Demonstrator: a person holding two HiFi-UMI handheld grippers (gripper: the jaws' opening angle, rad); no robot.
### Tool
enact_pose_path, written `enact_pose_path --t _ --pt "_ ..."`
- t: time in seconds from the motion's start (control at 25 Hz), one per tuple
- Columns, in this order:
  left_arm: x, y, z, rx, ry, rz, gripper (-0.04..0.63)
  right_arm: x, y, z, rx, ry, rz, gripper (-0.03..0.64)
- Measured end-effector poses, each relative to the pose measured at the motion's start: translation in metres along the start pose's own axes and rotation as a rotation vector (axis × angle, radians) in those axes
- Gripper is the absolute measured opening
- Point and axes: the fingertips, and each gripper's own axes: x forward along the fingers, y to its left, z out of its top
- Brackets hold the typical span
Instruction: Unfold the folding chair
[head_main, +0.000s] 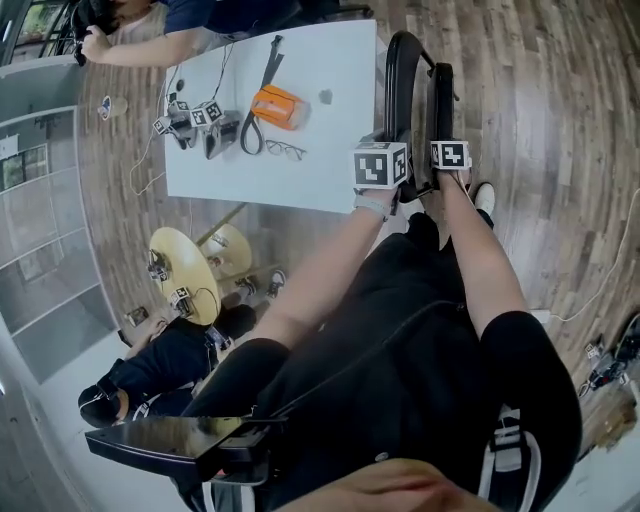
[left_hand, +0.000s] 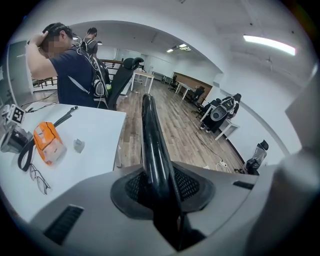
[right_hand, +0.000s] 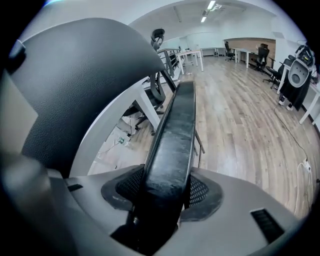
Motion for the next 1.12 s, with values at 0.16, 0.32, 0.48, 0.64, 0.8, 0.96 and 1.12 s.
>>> enact_pose_path --t 0.16,0.32,0.48,0.64,0.8,0.96,1.12 --pt "0.003 -0.006 0.001 0.004 -0.007 -0.009 0.086 -0.007 -0.018 -0.003 0.024 -0.006 0.049 0.218" --pt "0.007 0.003 -0.004 -0.038 -0.011 0.003 0.08 -0.012 -0.054 -0.014 0.079 -0.003 0.096 0.218" --pt "0.012 0.003 -0.007 -0.045 -0.017 -0.005 0.08 -0.019 -0.088 -0.024 0.115 -0.01 0.19 0.218" --pt "0.019 -0.01 -0.011 -0.028 -0.022 -0.011 0.081 -0.024 -0.121 -0.035 0.143 -0.023 0.273 0.218" --pt "0.034 -0.025 -0.014 -0.023 -0.016 -0.018 0.082 -0.025 -0.169 -0.048 0.183 -0.016 0.365 0.218" --pt "0.047 -0.041 -0.022 -0.025 0.011 -0.015 0.083 -0.024 -0.214 -0.069 0.215 0.013 0.457 0.218" --pt "0.058 -0.055 -0.029 -0.029 0.012 -0.023 0.083 -0.022 -0.249 -0.085 0.237 0.001 0.555 0.218"
